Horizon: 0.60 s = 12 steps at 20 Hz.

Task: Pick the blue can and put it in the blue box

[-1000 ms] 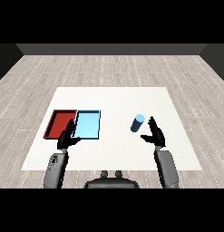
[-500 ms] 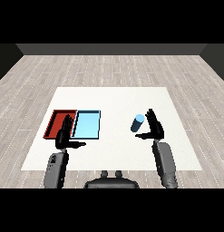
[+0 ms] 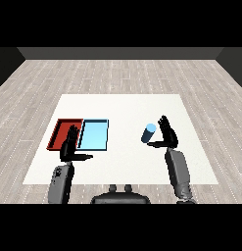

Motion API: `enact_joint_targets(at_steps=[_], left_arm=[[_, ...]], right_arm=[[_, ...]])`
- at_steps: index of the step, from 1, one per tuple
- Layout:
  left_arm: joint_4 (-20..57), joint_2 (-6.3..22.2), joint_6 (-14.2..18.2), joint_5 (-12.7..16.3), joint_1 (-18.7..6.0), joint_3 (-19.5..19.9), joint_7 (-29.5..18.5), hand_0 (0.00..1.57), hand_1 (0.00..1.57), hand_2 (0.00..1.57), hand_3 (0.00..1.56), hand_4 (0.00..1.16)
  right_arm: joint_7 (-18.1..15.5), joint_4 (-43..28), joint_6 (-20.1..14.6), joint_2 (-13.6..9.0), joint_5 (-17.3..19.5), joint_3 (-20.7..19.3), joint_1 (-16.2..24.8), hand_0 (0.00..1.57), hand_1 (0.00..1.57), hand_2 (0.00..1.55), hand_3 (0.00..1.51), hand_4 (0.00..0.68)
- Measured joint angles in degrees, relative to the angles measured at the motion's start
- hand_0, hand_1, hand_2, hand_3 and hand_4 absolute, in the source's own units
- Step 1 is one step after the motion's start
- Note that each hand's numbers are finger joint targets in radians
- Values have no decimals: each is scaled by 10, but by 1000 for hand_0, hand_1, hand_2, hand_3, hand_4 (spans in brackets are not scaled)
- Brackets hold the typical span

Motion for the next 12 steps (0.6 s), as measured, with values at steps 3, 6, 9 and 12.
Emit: enact_joint_targets(at_steps=[3, 6, 9, 12], left_arm=[[3, 1, 0, 1, -6, 4, -3, 0, 0, 0, 0, 0], [3, -10, 9, -7, -5, -6, -4, 0, 0, 0, 0, 0], [2, -5, 3, 0, -3, 1, -5, 0, 0, 0, 0, 0], [3, -7, 7, -1, -12, 0, 4, 0, 0, 0, 0, 0]], right_arm=[[-1, 19, 1, -10, -7, -13, -8, 0, 0, 0, 0, 0], [-8, 50, -7, -9, -6, -17, -24, 0, 0, 0, 0, 0], [-38, 111, -2, -17, -4, -28, -45, 0, 0, 0, 0, 0], [-46, 149, -6, -21, -7, -36, -68, 0, 0, 0, 0, 0]])
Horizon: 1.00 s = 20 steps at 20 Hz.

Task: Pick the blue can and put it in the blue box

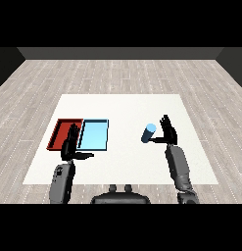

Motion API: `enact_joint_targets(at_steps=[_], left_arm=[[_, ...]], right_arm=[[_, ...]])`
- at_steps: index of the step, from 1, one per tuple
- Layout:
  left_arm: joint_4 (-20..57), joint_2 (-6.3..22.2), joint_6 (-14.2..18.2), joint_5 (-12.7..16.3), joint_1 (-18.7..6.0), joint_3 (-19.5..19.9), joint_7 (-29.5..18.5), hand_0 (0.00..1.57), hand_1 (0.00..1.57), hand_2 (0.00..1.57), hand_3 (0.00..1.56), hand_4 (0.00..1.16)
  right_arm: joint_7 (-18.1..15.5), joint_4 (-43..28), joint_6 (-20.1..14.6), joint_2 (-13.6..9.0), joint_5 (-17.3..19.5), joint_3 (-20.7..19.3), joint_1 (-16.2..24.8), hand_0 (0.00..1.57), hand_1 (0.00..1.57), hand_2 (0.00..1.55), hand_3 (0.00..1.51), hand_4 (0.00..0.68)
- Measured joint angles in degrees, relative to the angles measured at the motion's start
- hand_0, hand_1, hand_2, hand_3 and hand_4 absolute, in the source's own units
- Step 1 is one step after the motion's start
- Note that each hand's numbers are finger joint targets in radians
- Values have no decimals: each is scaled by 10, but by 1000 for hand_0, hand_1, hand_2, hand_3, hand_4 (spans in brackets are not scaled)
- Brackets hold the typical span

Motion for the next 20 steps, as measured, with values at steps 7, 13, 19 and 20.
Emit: enact_joint_targets(at_steps=[7, 13, 19, 20], left_arm=[[-13, 3, -14, 19, 11, 6, 6, 0, 0, 0, 0, 0], [-22, -1, -11, 19, 17, 4, 13, 0, 0, 0, 0, 0], [-10, 3, -21, 22, 20, 10, -7, 0, 0, 0, 0, 0], [-9, 10, -27, 27, 19, 17, -4, 0, 0, 0, 0, 0]], right_arm=[[-52, 136, 14, -9, -1, -15, -57, 0, 0, 0, 0, 0], [-53, 183, 9, -4, -6, -15, -87, 0, 0, 0, 0, 0], [-75, 260, 3, 11, -11, -23, -130, 0, 0, 0, 0, 0], [-79, 270, 5, 10, -12, -24, -129, 0, 0, 0, 0, 0]])
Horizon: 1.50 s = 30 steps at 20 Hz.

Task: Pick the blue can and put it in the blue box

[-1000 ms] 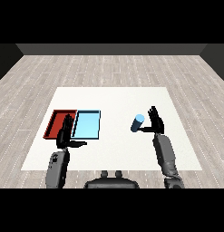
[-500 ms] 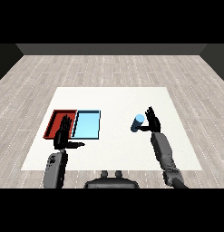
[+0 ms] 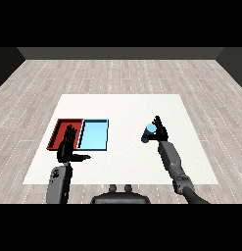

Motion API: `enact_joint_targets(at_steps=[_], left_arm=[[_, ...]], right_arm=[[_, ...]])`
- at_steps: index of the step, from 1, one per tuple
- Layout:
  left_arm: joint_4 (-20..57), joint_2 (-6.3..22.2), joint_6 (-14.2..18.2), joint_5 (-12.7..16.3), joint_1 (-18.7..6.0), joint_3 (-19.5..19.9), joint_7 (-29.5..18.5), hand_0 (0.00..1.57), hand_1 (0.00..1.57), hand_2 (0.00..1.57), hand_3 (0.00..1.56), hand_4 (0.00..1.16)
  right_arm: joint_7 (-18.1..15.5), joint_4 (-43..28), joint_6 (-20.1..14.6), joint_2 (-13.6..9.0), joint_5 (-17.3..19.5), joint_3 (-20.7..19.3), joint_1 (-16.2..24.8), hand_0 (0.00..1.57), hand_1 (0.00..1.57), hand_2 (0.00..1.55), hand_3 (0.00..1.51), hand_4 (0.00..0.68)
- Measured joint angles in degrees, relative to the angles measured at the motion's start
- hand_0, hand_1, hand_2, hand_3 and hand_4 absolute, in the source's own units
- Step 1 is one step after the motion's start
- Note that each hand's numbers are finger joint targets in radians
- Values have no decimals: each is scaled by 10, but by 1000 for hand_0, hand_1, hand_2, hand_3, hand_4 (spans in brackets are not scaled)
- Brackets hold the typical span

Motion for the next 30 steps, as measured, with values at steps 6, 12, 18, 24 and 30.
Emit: enact_joint_targets(at_steps=[6, 12, 18, 24, 30], left_arm=[[-12, -6, 10, -6, 5, -5, 9, 0, 0, 0, 0, 0], [-4, -3, 6, -3, 2, 0, 5, 0, 0, 0, 0, 0], [-14, -12, 14, -5, -2, -9, 20, 0, 0, 0, 0, 0], [-8, -14, 16, -18, -1, -15, 5, 0, 0, 0, 0, 0], [8, -11, 15, -31, -5, -21, -1, 0, 0, 0, 0, 0]], right_arm=[[-28, 64, -12, 6, 5, -3, -34, 0, 0, 0, 0, 0], [-44, 97, -48, 6, 7, -10, -57, 1515, 1515, 1503, 1456, 599], [-43, 98, -105, 10, 17, -6, -71, 1543, 1543, 1490, 1452, 601], [-7, 50, -123, 13, 30, 21, -62, 1483, 1483, 1461, 1426, 623], [27, -37, -132, 28, 41, 52, -66, 1483, 1483, 1478, 1446, 630]])
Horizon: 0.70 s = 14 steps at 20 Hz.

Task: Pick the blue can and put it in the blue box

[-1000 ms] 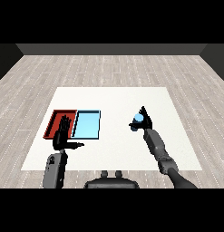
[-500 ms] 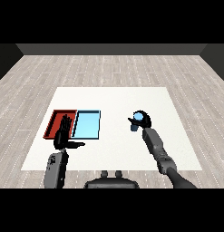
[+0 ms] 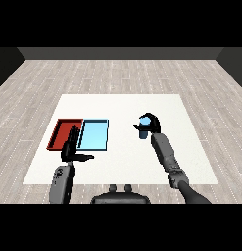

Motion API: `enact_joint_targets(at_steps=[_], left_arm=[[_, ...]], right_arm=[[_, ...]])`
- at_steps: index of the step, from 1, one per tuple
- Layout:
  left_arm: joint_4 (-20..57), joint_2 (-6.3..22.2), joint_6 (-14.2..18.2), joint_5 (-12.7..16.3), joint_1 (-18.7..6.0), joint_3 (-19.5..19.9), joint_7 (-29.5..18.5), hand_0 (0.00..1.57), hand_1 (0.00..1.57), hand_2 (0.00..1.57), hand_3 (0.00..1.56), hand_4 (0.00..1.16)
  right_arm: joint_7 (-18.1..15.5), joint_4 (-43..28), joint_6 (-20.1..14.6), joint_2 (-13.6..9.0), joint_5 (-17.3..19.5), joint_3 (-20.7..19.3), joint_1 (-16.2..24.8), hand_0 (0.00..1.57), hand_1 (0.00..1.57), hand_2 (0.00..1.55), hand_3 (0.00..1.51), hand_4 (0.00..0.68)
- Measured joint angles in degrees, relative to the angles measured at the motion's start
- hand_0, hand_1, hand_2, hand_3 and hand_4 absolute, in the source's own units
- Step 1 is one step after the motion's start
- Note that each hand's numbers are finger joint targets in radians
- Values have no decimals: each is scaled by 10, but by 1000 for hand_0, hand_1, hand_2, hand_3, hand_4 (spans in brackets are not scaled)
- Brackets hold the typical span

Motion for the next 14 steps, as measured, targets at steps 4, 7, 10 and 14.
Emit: enact_joint_targets(at_steps=[4, 7, 10, 14], left_arm=[[-4, -9, -1, 1, -5, -12, 11, 0, 0, 0, 0, 0], [-22, -16, -8, 15, 1, -25, 39, 0, 0, 0, 0, 0], [-13, -26, -9, 21, -8, -37, 57, 0, 0, 0, 0, 0], [-12, -27, -12, 32, -13, -41, 70, 0, 0, 0, 0, 0]], right_arm=[[16, -63, -5, 11, 7, 20, 3, 1429, 1429, 1451, 1433, 631], [32, -115, -9, 19, 12, 37, 17, 1456, 1456, 1457, 1437, 634], [62, -204, -24, 35, 19, 68, 66, 1456, 1456, 1457, 1437, 634], [100, -319, -47, 47, 23, 119, 135, 1479, 1479, 1454, 1430, 641]])
